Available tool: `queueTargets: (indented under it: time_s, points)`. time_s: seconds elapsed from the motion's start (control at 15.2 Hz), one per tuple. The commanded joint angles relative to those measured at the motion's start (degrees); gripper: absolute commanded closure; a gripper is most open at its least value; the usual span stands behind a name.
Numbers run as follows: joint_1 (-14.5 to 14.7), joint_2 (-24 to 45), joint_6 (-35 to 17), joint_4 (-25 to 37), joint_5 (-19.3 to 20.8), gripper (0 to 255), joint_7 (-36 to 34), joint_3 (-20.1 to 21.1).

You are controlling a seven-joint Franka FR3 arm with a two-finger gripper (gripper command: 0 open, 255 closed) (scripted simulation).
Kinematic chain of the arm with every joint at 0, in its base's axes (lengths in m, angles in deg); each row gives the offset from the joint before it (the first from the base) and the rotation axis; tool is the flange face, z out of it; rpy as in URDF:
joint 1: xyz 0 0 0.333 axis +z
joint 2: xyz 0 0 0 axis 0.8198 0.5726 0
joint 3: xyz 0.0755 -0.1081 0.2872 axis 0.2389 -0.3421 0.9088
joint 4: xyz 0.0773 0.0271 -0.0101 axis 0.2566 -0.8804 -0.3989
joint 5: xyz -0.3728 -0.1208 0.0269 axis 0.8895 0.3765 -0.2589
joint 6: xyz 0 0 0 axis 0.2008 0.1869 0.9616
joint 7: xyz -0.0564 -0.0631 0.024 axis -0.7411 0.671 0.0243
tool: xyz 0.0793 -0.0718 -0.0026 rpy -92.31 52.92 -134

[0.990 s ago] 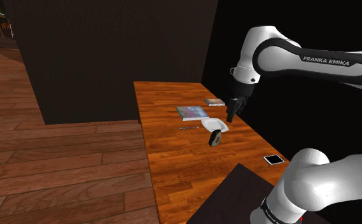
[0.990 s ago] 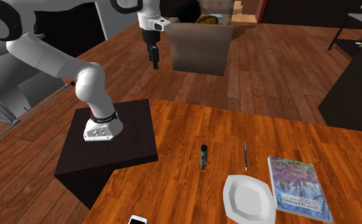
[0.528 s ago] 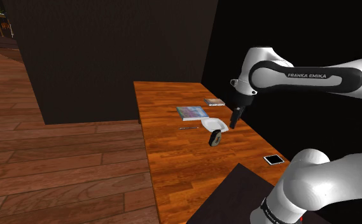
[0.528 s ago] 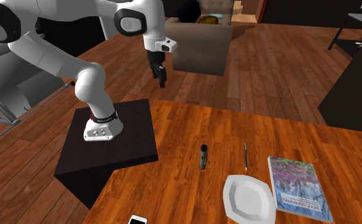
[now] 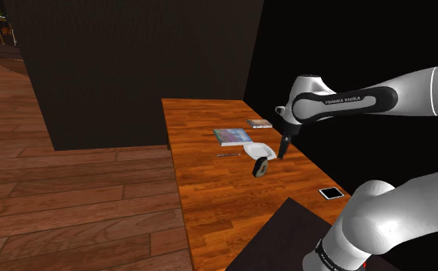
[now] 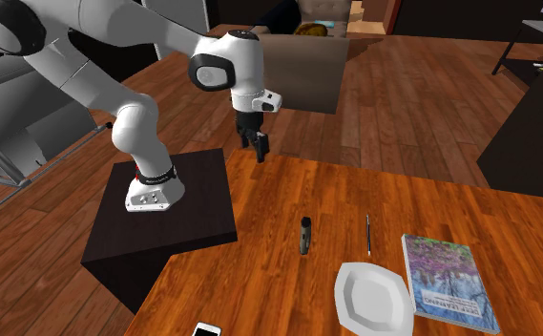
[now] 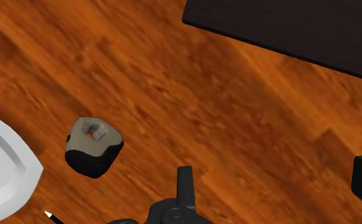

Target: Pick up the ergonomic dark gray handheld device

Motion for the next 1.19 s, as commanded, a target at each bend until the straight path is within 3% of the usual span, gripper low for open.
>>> queueTargets:
  time_s: [0.0,0.26,0.53,0.86,1.12]
  points:
    - [0.1,3.2,-4.3,-0.3,1.0,0,3.9,-2.7]
    - [1.6,11.9,-12.0,2.0,0.5,0,12.3,-8.4]
    - [4.2,22.0,-19.0,5.7,-4.0,0,22.6,-13.9]
    - [6.2,36.5,-25.4,12.4,-18.1,0,40.3,-17.7]
    - [1.8,47.8,-27.3,19.8,-30.3,0,54.2,-14.1]
